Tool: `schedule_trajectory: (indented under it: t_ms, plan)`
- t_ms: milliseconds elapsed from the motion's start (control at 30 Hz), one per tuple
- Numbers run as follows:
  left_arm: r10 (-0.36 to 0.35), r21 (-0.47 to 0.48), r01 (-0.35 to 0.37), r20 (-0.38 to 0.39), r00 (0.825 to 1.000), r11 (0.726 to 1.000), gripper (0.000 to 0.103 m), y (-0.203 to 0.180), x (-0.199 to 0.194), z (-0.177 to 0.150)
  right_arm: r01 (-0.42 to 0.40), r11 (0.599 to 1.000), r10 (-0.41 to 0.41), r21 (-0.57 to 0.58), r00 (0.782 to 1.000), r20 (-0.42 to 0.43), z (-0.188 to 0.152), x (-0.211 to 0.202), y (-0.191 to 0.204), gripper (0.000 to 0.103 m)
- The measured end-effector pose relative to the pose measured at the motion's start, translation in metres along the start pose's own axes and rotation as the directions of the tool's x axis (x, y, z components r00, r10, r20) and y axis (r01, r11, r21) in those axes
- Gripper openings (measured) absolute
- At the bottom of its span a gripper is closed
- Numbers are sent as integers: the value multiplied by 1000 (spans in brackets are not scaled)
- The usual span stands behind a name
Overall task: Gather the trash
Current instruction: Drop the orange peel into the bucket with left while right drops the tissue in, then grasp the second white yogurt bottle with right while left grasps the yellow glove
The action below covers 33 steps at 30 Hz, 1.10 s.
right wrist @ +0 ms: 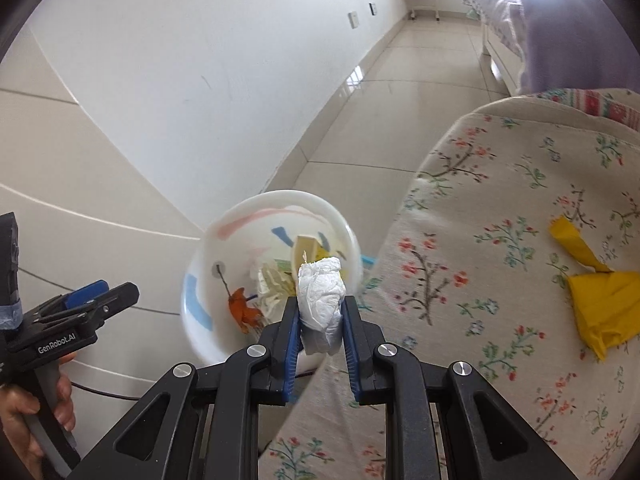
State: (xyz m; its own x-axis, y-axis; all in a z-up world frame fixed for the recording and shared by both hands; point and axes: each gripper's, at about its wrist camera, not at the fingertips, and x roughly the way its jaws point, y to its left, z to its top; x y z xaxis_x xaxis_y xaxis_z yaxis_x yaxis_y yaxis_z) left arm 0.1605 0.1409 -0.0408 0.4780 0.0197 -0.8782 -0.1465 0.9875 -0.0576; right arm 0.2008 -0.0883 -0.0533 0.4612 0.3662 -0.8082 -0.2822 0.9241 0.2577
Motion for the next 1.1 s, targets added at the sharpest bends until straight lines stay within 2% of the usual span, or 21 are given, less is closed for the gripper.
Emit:
schedule_trajectory:
  t_ms: [167, 233, 267, 300, 533, 767, 1100]
  plan:
    - [-2, 7, 2, -3, 1000, 1000, 85, 3, -1, -1, -40, 999, 40, -7, 999, 23, 2, 10, 8, 26]
    - [1, 15, -1, -2, 1000, 1000, 86, 3, -2, -2, -57, 998, 57, 3, 998, 29, 3, 12, 7, 46]
    - [3, 17, -3, -1, 1000, 1000, 87, 3, -2, -2, -54, 998, 53, 13, 998, 36, 3, 12, 6, 69]
    - [3, 18, -3, 0, 1000, 1000, 87, 3, -2, -2, -48, 999, 47, 22, 998, 51, 3, 10, 5, 77]
    - [-6, 19, 6, 0, 1000, 1000, 89, 2, -5, -1, -15, 1000, 13, 24, 997, 72, 1, -2, -2, 77]
    - [-36, 30, 36, -1, 999, 999, 89, -11, -8, -1, 63, 998, -64, 25, 995, 73, -6, -21, -20, 77]
    - [-82, 60, 83, -12, 997, 995, 89, -48, -10, -2, 168, 979, -178, 116, 981, 81, -12, -61, -79, 77]
